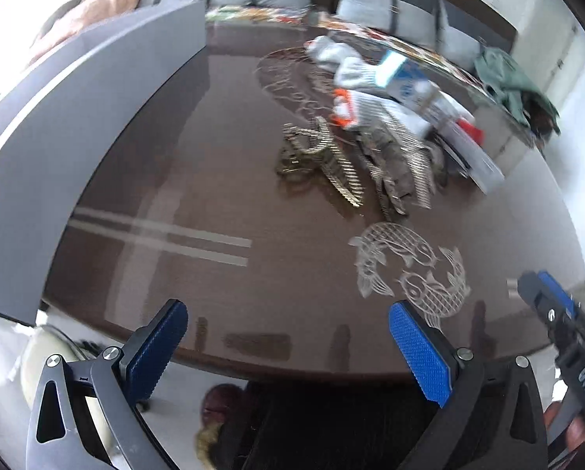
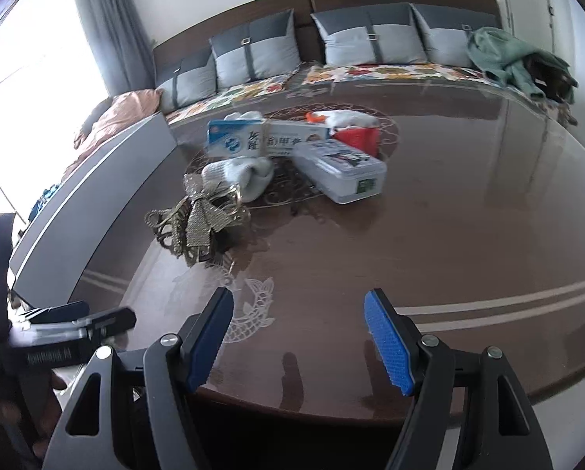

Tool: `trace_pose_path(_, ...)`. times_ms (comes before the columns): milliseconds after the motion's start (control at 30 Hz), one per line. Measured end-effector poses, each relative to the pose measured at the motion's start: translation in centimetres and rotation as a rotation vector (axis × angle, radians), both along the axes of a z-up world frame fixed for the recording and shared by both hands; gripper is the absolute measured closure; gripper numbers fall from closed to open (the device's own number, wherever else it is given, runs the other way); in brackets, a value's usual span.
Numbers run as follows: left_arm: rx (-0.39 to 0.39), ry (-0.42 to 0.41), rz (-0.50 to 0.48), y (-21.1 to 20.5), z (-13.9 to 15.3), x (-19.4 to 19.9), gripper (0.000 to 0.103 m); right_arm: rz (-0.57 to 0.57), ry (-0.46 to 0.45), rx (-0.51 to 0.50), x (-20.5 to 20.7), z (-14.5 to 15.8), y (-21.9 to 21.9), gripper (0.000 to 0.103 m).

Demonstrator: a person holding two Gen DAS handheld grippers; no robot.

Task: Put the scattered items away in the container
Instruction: 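Move both tools toward the hair clips on the table, then grasp the silver rhinestone bow clip with the right tool while the left tool grasps the gold pearl claw clip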

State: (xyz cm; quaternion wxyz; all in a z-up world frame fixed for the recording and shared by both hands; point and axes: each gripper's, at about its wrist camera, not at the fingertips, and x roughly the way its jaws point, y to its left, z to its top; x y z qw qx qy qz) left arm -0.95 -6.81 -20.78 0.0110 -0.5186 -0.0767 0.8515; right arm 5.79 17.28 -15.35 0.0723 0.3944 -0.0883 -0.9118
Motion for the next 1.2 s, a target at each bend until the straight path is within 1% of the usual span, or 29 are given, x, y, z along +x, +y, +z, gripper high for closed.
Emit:
trace_pose_path(133, -0.008, -0.017, 0.018, -0.1, -0.6, 0.0, 0.0, 0.096, 0.037, -0.039, -0.7, 0.5, -1.3, 0.032)
trace_pose_path(200, -0.014, -0.011, 0.021, -0.1, -0.5, 0.1, 0.0, 0.17, 0.041, -0.069, -1.9, 0.5, -2.3, 0.032)
trace_pose_path(300, -0.021, 0.01, 0.021, -0.2, -0.2, 0.4, 0.0, 0.256, 0.065, -0.075, -4.2, 0.5, -4.0, 0.032)
trace_pose_path(400, -0.017, 0.01, 0.021, -0.6, -0.2, 0.4, 0.0, 0.328, 0.061, -0.011, -6.9, 0.3, -5.8, 0.032)
trace_pose_path(500, 0.003, 0.006, 0.032, -1.1, -0.3, 0.1, 0.0, 0.4, 0.031, 0.009, -9.3, 0.1, -7.1, 0.032)
trace_pose_path(600, 0.021, 0.002, 0.044, -1.6, -0.4, 0.1, 0.0, 0.427, -0.004, 0.035, -11.6, -0.4, -8.1, 0.034)
trace_pose_path(767, 0.017, 0.005, 0.046, -1.9, -0.4, 0.1, 0.0, 0.431, -0.054, 0.04, -13.9, -0.9, -8.7, 0.035)
trace_pose_path(800, 0.017, 0.004, 0.046, -2.0, -0.5, 0.1, 0.0, 0.436, -0.058, 0.041, -14.1, -0.9, -8.9, 0.042)
trace_pose_path(833, 0.018, 0.0, 0.046, -2.0, -0.6, 0.0, 0.0, 0.446, -0.065, 0.048, -14.2, -1.0, -9.1, 0.05)
trace_pose_path(867, 0.019, -0.005, 0.046, -2.0, -0.7, -0.1, 0.0, 0.453, -0.077, 0.082, -14.3, -1.1, -9.5, 0.069)
trace_pose_path(900, 0.019, -0.009, 0.045, -2.0, -0.8, -0.2, 0.0, 0.459, -0.084, 0.097, -14.4, -1.1, -9.7, 0.069)
trace_pose_path(1000, 0.026, -0.013, 0.035, -1.9, -0.8, -0.3, 0.0, 0.449, -0.105, 0.098, -14.4, -0.8, -9.3, 0.071)
trace_pose_path(1067, 0.039, -0.001, 0.021, -2.0, -0.6, -0.3, 0.0, 0.408, -0.11, 0.066, -13.8, -0.5, -8.3, 0.074)
trace_pose_path(1100, 0.048, 0.008, 0.009, -2.0, -0.4, -0.3, 0.0, 0.385, -0.109, 0.043, -13.5, -0.3, -7.7, 0.08)
trace_pose_path(1133, 0.059, 0.018, -0.005, -2.0, -0.1, -0.4, 0.0, 0.35, -0.1, 0.012, -13.0, 0.0, -6.8, 0.082)
trace_pose_path(1200, 0.087, 0.046, -0.039, -2.0, 0.7, -1.5, 0.0, 0.276, -0.075, -0.045, -10.8, 0.5, -5.0, 0.082)
